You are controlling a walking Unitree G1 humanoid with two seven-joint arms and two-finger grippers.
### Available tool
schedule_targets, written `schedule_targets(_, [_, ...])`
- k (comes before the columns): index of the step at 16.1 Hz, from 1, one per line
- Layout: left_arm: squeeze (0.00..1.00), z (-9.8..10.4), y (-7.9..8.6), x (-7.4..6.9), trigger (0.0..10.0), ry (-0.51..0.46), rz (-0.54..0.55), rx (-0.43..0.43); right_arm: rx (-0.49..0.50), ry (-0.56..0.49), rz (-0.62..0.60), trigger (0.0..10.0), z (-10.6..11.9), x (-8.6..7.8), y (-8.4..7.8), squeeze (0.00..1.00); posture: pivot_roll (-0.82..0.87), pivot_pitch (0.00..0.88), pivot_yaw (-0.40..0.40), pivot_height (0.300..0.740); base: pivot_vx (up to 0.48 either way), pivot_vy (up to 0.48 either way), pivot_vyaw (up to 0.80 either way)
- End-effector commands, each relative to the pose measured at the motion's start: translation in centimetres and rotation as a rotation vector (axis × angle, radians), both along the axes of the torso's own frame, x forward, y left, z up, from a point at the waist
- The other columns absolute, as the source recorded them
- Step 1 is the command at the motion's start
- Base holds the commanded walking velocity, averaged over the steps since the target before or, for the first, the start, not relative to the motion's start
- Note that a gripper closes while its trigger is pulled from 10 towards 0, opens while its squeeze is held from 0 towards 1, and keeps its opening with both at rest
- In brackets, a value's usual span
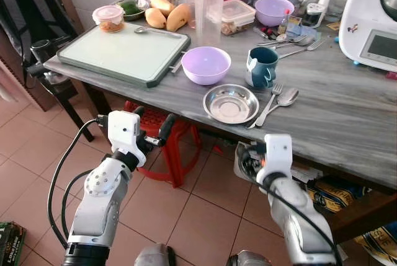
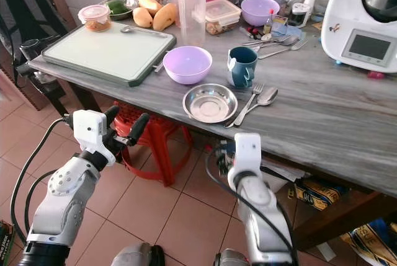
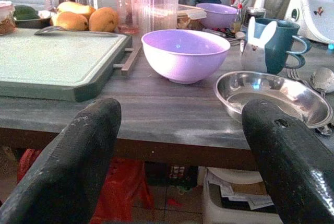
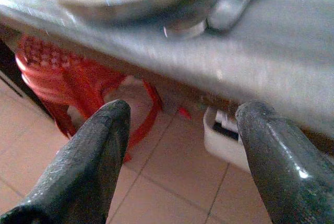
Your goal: Setting the table
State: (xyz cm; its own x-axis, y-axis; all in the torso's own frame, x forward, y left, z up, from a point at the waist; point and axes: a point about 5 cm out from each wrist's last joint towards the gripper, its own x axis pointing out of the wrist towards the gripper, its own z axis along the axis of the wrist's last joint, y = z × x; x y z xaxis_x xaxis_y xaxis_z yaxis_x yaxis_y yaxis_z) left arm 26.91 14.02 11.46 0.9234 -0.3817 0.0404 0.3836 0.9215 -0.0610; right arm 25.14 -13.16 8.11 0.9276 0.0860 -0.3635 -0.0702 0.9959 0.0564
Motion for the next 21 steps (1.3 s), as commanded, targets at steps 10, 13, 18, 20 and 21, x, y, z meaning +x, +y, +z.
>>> schedule_targets(10, [0.0,0.2,-0.3,0.1,10.0,-0.008,-0.004,0.004,0.055,-0.075,0.181,10.0,1.0,3.7,3.0,0.0,0.0,0.01,0.048,0.74,0.0,0.0,0.0])
schedule_targets(13, [0.0,0.2,-0.2,0.2,10.0,-0.008,-0.001,0.006,0.055,-0.072,0.183,10.0,0.5,3.9,2.9,0.0,0.0,0.013,0.048,0.74,0.0,0.0,0.0])
schedule_targets(18, [0.0,0.2,-0.3,0.3,10.0,-0.009,-0.004,0.005,0.063,-0.085,0.122,10.0,0.1,5.6,1.9,0.0,0.0,0.016,0.051,0.74,0.0,0.0,0.0])
schedule_targets(20, [0.0,0.3,-0.3,0.3,10.0,-0.01,-0.002,0.005,0.061,-0.095,0.114,10.0,0.2,6.2,1.9,0.0,0.01,0.016,0.048,0.74,0.0,0.0,0.0])
schedule_targets(21, [0.0,0.3,-0.3,0.2,10.0,-0.011,0.0,0.006,0.063,-0.1,0.117,10.0,0.3,6.4,2.0,0.0,0.01,0.016,0.047,0.74,0.0,0.0,0.0])
